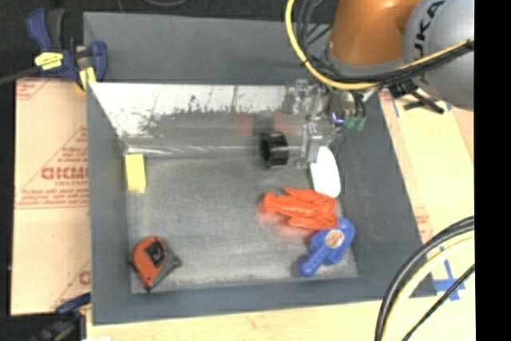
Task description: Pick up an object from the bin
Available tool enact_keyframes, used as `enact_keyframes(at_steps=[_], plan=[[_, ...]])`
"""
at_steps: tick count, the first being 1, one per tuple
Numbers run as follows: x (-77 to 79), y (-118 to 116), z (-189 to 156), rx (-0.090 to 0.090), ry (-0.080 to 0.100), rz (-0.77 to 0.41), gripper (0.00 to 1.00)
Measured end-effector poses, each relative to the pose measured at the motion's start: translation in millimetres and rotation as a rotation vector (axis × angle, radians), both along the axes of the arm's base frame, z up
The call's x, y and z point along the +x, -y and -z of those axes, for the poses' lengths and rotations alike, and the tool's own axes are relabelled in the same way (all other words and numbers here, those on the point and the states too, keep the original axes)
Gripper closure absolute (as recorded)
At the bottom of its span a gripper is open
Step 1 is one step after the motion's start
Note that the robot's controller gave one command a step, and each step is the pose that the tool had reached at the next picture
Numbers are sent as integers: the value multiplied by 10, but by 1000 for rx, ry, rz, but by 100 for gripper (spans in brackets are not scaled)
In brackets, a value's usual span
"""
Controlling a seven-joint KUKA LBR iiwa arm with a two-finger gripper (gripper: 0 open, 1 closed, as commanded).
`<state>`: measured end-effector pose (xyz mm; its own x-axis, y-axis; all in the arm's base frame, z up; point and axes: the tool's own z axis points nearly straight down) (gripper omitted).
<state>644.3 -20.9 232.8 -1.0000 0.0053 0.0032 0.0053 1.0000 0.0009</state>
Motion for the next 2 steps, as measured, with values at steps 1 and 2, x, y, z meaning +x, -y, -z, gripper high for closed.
enact_keyframes(at_steps=[1,2], plan=[[15,1,-51,0,9,0,0],[-264,276,678,0,11,36,0]])
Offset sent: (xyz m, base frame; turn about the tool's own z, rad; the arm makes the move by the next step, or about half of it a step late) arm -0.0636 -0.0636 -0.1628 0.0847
